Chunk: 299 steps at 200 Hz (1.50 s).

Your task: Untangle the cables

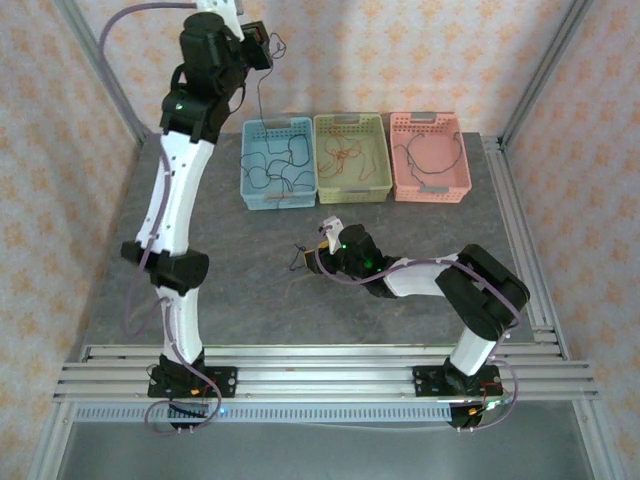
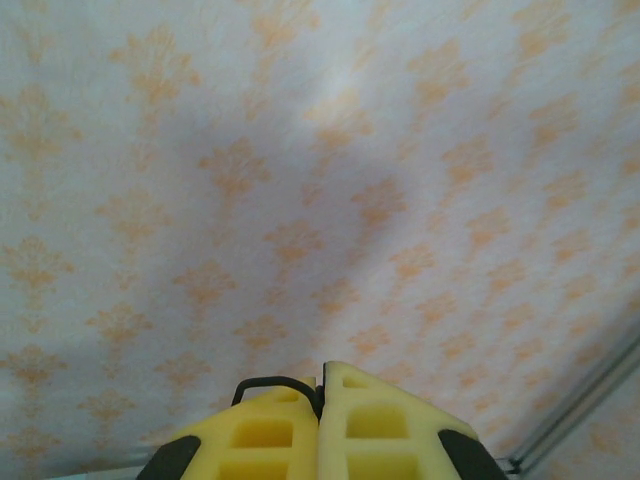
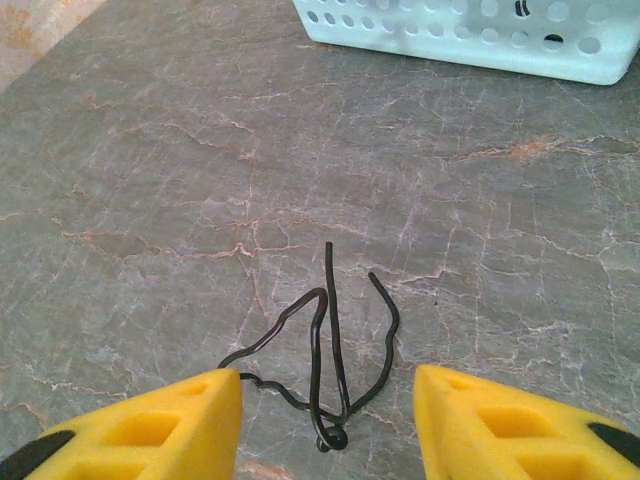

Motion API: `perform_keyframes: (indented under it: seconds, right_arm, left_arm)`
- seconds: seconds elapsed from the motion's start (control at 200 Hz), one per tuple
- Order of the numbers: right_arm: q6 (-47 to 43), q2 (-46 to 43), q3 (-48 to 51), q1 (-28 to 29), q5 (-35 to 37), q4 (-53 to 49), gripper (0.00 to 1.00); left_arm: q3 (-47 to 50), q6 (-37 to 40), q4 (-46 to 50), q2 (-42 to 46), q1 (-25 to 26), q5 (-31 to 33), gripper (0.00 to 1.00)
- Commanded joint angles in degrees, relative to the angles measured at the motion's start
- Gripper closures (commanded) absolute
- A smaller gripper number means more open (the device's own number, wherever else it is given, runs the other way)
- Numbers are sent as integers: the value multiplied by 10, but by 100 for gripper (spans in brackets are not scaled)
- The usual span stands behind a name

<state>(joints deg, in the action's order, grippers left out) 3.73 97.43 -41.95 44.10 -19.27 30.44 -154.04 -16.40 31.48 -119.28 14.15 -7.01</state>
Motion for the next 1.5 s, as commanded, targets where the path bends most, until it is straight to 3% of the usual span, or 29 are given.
perform_keyframes:
  seconds: [0.0,0.285,0.5,0.636,0.701,0.766,0.866,0.961,1.206,1.491]
  right_arm:
    - [-12,-3,-2,2,5,6,52]
    - [-13,5,-6,2,3,5,52]
    - [-11,10,-12,2,-1,-3,52]
    - [-14,3,-7,2,4,-1,52]
    - [-17,5,-8,2,8,-3,52]
    - [-18,8,-9,2,8,-4,52]
    - [-15,7,-12,2,7,-9,52]
    - [-13,0,-9,2,4,-4,52]
    - [-12,-6,-1,2,21,2,50]
    - [-1,3,-10,2,29,-7,49]
  left_arm:
    - [-54,-7,-28,-55,-19,2,100]
    - [-30,-28,-5,-140,-41,-57,100]
    - [145,-36,14,-135,-42,-65,100]
    - [339,-91,-45,-50,-37,-52,100]
    - [413,-100,-81,-10,-31,-43,78]
    - [419,-90,-59,2,-26,-35,58]
    - [380,-79,22,16,-26,-39,46]
    - [392,-87,32,85,-25,-22,33]
    - [400,-69,105,217,-24,-79,31]
    - [713,-87,-12,456,-13,-127,28]
